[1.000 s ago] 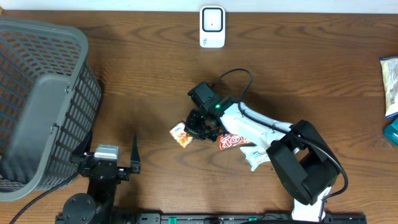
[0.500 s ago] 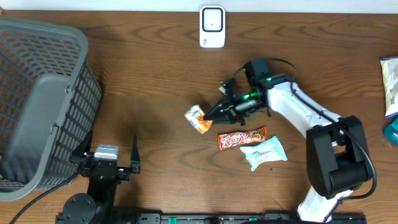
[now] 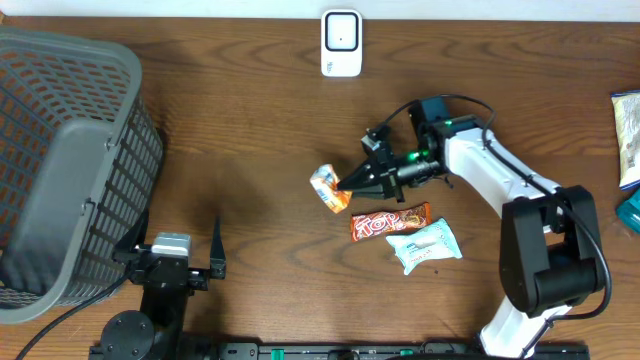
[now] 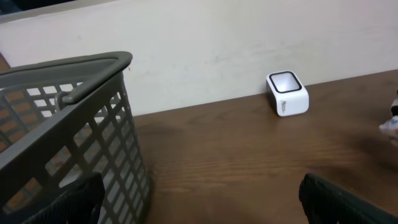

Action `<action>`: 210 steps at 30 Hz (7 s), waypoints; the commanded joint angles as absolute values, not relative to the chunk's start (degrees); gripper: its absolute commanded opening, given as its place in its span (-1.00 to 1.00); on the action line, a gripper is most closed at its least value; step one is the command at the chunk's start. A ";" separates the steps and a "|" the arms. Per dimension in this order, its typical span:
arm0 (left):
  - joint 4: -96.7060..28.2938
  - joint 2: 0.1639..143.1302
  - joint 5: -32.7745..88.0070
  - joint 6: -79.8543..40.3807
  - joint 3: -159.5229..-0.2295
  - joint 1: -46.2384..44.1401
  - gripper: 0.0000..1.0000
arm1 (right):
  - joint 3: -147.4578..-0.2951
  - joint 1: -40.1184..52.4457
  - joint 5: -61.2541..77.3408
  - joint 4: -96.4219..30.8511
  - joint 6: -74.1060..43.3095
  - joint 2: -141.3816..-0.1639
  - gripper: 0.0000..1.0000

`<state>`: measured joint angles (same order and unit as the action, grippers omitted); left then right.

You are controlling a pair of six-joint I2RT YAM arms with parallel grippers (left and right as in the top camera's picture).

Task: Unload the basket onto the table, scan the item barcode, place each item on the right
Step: 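Lift the Kleenex pack and carry it toward the scanner, then hold the Kleenex pack up to the scanner face with the right gripper, then carry the Kleenex pack to the right edge and release it, then reach the right gripper down to the pale blue-green snack and grasp it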

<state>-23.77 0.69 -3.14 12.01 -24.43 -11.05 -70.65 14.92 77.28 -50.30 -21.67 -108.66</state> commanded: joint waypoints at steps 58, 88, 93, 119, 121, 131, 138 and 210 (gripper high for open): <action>-23.57 0.62 -3.05 11.75 -24.53 -11.22 1.00 | -99.92 17.69 -13.41 6.98 -0.38 -125.05 -0.98; -23.57 0.62 -3.05 11.75 -24.53 -11.22 1.00 | -110.78 21.47 -9.34 9.41 1.54 -140.55 -0.98; -23.57 0.62 -3.05 11.75 -24.53 -11.22 1.00 | -110.80 21.52 -13.82 7.88 1.34 -139.41 -0.98; -23.57 0.62 -3.05 11.75 -24.53 -11.22 1.00 | -110.48 -7.03 -37.28 -41.10 -3.36 -123.44 -0.98; -23.57 0.62 -3.05 11.75 -24.53 -11.22 1.00 | -110.45 -10.61 -34.61 -42.44 -3.36 -124.86 -0.98; -23.57 0.62 -3.05 11.75 -24.53 -11.22 1.00 | -110.56 -20.05 -25.34 -49.95 -8.71 -127.50 0.50; -23.57 0.62 -3.05 11.75 -24.53 -11.22 1.00 | -110.76 -18.41 -18.87 -51.81 -13.80 -115.83 0.98; -23.57 0.62 -3.05 11.75 -24.53 -11.22 1.00 | -67.92 39.00 23.66 -56.23 -7.62 -94.15 -0.98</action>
